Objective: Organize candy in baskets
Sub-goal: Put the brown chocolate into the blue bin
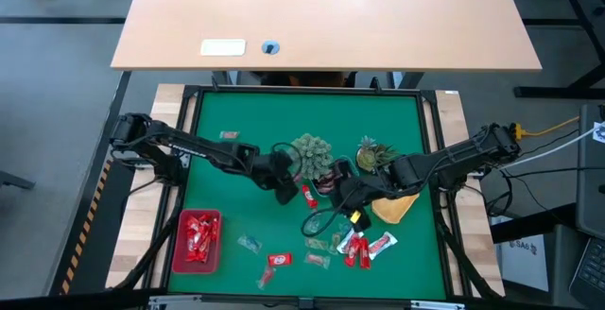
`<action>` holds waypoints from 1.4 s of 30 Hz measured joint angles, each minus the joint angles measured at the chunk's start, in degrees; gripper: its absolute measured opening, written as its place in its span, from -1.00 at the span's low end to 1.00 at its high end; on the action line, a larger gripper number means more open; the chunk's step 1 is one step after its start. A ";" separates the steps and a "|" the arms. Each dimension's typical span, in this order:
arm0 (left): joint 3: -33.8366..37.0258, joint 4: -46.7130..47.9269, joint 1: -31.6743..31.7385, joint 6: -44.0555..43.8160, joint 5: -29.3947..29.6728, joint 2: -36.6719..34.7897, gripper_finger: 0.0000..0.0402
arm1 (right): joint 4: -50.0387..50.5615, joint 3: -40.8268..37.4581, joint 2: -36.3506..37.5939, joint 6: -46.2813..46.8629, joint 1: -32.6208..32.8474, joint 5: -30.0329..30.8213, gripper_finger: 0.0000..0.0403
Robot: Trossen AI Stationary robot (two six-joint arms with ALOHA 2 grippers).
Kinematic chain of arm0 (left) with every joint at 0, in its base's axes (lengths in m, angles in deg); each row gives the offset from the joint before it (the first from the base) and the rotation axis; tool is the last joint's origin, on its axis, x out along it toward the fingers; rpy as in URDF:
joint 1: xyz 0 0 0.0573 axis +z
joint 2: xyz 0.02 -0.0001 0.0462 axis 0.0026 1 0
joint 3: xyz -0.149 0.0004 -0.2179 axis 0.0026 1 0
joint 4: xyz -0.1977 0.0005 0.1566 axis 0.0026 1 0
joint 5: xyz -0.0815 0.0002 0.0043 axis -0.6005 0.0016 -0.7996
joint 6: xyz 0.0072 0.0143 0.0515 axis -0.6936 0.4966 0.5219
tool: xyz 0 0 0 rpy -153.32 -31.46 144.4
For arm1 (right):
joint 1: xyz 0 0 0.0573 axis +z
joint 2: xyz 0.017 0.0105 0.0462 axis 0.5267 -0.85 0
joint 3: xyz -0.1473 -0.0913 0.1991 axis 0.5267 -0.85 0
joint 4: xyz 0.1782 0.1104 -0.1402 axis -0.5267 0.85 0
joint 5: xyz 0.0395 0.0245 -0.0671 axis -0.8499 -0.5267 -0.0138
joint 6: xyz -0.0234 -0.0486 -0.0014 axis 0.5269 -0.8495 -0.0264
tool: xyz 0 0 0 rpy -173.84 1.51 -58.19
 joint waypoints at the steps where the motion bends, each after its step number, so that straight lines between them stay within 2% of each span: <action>1: -0.23 -2.53 -0.12 0.73 -0.74 0.00 -0.60 | -0.86 0.00 0.00 -1.38 -0.02 0.42 -0.16; 6: -1.11 -12.12 -0.64 2.80 -5.91 0.00 -0.60 | -3.75 0.00 0.00 -8.47 -0.02 3.56 -0.16; 10: -1.09 -16.80 -1.65 3.05 -6.99 0.00 -0.60 | -5.89 0.00 0.00 -13.19 -0.02 4.88 -0.16; 21: -1.09 -20.81 -4.00 3.22 -7.09 0.00 -0.60 | -8.40 0.00 -0.03 -21.83 -0.02 5.04 -0.16; 30: -1.05 -22.65 -5.02 7.60 -8.41 0.00 -0.60 | -10.34 0.04 -1.54 -25.48 0.00 6.77 -0.18; 33: -1.03 -22.67 -5.04 7.58 -8.47 0.00 -0.60 | -10.30 0.04 -1.68 -25.60 0.00 6.75 -0.30; 42: -0.98 -22.41 -5.04 7.57 -8.66 0.00 -0.60 | -10.07 0.04 -1.68 -25.66 0.02 6.81 -0.87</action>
